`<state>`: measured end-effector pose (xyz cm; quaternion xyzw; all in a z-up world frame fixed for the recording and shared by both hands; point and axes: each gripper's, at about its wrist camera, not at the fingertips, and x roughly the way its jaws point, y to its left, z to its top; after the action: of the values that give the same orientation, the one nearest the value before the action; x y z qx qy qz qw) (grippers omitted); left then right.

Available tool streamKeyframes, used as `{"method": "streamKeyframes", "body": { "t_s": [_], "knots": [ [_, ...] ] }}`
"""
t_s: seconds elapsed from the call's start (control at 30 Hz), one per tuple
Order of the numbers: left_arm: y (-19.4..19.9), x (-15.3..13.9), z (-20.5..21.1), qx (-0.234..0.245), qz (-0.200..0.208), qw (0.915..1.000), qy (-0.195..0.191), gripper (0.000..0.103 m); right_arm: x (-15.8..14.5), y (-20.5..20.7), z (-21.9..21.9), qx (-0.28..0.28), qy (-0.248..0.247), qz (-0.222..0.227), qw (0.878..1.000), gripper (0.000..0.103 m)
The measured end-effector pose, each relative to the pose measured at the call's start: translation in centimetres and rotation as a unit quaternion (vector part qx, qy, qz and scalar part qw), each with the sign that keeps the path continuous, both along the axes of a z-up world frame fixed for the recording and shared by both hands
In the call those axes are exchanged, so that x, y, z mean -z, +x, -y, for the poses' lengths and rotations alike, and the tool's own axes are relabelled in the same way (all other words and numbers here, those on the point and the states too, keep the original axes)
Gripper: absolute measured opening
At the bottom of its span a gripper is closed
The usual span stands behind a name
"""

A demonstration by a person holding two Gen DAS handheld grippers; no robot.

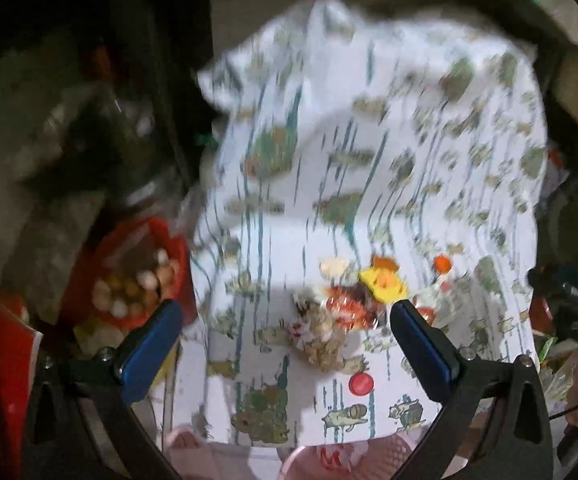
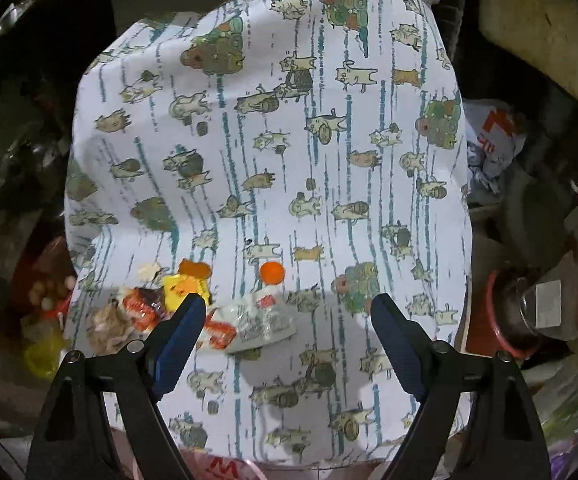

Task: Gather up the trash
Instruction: 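Lower the left tool onto the crumpled brown paper and close on it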

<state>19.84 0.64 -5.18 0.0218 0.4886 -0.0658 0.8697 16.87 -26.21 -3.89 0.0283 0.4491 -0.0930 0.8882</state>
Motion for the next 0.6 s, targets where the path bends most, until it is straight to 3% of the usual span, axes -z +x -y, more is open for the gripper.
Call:
{"method": "streamKeyframes", "body": {
  "t_s": [0.1, 0.27, 0.43, 0.53, 0.6],
  "knots": [
    [1.8, 3.1, 0.3, -0.007, -0.065, 0.9979, 0.004, 0.103, 0.9, 1.4, 0.1, 0.004, 0.01, -0.019, 1.0, 0.086],
    [3.5, 6.3, 1.3, -0.019, -0.126, 0.9919, -0.009, 0.103, 2.5, 3.4, 0.6, 0.006, 0.025, -0.061, 0.998, 0.086],
    [4.6, 8.8, 2.4, -0.016, -0.165, 0.9862, -0.001, 0.089, 3.2, 4.4, 0.8, 0.011, -0.004, -0.068, 0.998, 0.086],
    [4.2, 10.3, 3.0, -0.006, -0.197, 0.9804, -0.015, 0.078, 3.4, 4.5, 1.5, 0.021, 0.011, -0.077, 0.997, 0.086],
    [3.9, 11.2, 4.0, 0.007, -0.209, 0.9779, -0.002, 0.074, 3.6, 4.4, 1.8, 0.023, 0.024, -0.082, 0.996, 0.086]
  ]
}}
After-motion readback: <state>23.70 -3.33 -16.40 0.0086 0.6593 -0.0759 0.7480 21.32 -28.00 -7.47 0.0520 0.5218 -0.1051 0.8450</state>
